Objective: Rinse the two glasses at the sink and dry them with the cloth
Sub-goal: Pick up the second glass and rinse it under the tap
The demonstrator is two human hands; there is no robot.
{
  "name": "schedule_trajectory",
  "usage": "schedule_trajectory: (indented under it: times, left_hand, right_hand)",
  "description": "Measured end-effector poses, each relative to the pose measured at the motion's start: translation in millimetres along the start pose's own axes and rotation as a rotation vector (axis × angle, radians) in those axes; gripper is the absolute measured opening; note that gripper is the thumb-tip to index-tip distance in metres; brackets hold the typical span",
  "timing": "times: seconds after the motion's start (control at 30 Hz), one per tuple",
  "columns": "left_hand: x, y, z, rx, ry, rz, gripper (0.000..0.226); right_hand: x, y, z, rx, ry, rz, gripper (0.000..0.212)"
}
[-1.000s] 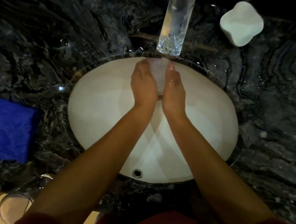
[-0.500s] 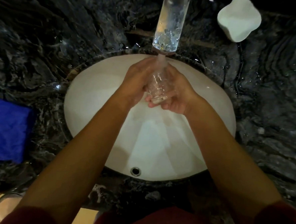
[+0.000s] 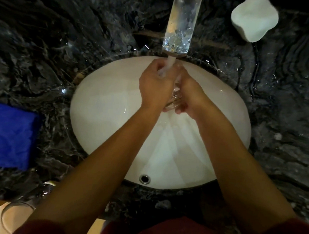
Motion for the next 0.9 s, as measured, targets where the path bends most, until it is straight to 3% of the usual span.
schedule_trajectory:
  times: [0.1,0.23,0.33,0.43,0.63,0.77,0.83,0.9]
  left_hand:
    - [-8.2,-2.5,1.9,0.094,-0.18,-0.01,0.018]
    - [-16.7,-6.1,-0.8,0.276,-0.385,0.079,0.019]
    - [-18.5,-7.8,2.3,0.187,-0.254,0.088,0.018]
    - [-11.7,-11.0,2.2,0.088,-0.11,0.069,0.018]
    - [-0.9,-21.3,-2.7,0.211,-0.058,0.274,0.022]
    - [-5.5,-16.6,0.5,0.038,-0.112,0.231,0.037]
    - [-3.3,-7.1,6.3,-0.047,-0.077,0.11,0.043]
    - [2.3,5.5,13.3,-0.075,-0.002,-0.016,0.036]
  right_hand:
    - [5.0,-2.7,-8.2,-0.211,-0.276,-0.045,0.06]
    - [8.5,-4.3,-13.5,-0.322,-0.414,-0.051,0.062]
    - [1.9,1.3,-8.4,-0.27,-0.216,-0.024,0.058]
    - [1.9,-4.1,6.1,0.125,0.17,0.16,0.04]
    - [25.0,-24.8,7.6,0.67,0.531,0.521,0.037]
    - [21.8,-37.6,5.3,0.879,0.537,0.497,0.041]
    - [10.2,-41.0,12.3,0.737,0.485,0.398,0.041]
    - [-1.5,-38.2,14.3,0.406,0.34,0.259,0.041]
Point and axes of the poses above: each hand's wrist, its own x-axis away from the middle knuckle, its own z-axis out of the back of the hand, y = z × x, the point moved 7 cm from there along -x, towards the middle knuckle, and after that the axes turned 2 degrees about y, right-handed, at the moved point
